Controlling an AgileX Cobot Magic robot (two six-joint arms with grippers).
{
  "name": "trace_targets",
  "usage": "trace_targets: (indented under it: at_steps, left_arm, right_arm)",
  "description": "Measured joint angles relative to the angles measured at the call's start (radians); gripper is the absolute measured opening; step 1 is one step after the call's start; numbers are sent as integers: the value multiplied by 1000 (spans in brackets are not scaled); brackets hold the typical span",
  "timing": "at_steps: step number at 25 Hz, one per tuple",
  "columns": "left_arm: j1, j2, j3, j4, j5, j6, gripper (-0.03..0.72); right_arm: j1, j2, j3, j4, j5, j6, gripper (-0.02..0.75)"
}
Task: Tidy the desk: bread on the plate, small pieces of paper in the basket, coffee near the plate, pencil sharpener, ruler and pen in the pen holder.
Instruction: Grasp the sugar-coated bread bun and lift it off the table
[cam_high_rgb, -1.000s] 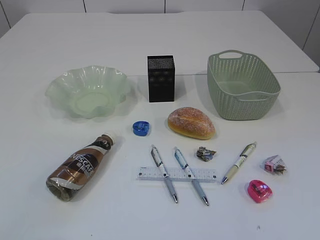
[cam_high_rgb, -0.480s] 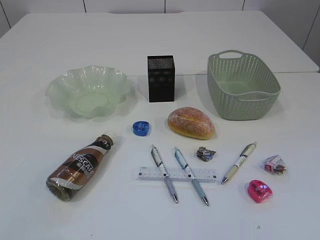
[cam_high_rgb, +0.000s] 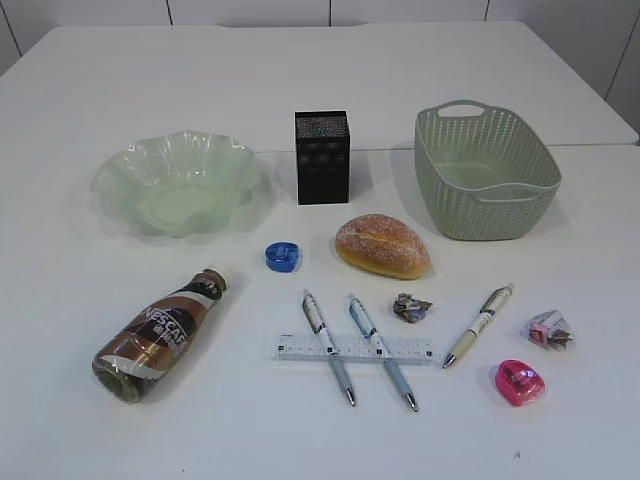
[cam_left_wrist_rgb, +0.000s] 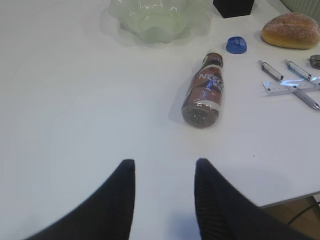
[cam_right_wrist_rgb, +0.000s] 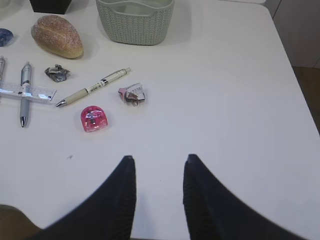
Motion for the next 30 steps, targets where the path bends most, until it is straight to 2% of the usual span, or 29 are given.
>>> trace_targets:
  at_steps: [7, 10, 12, 14, 15, 18, 19, 23, 24, 27, 30]
  left_arm:
    - [0, 0, 0, -22, -2, 0, 275]
    - [0, 0, -36, -29, -30, 0, 275]
    - [0, 0, -71, -33, -59, 0, 275]
    - [0, 6, -111, -37, -88, 6, 275]
    - [0, 16, -134, -37, -93, 13, 275]
    - [0, 97, -250, -39, -145, 50, 275]
    - [0, 132, -291, -39, -165, 60, 275]
    - [-7, 329, -513, -49, -229, 78, 275]
    - [-19, 371, -568, -52, -240, 80, 275]
    - [-92, 509, -684, -29, -251, 81, 275]
    - [-225, 642, -763, 59, -187, 81, 275]
  right_arm:
    - [5, 0, -2, 5, 0, 0, 271]
    - [15, 0, -13, 12, -9, 0, 271]
    - [35, 0, -74, 23, -93, 0, 270]
    - [35, 0, -74, 23, -93, 0, 270]
    - [37, 0, -141, 42, -188, 0, 270]
    - [37, 22, -194, 53, -248, 0, 270]
    - [37, 88, -249, 55, -325, -4, 270]
    - [37, 261, -358, 57, -427, -12, 270]
    - [37, 261, -358, 57, -427, -12, 270]
    - [42, 494, -506, 53, -466, -32, 270]
    - [64, 603, -591, 51, -466, -49, 270]
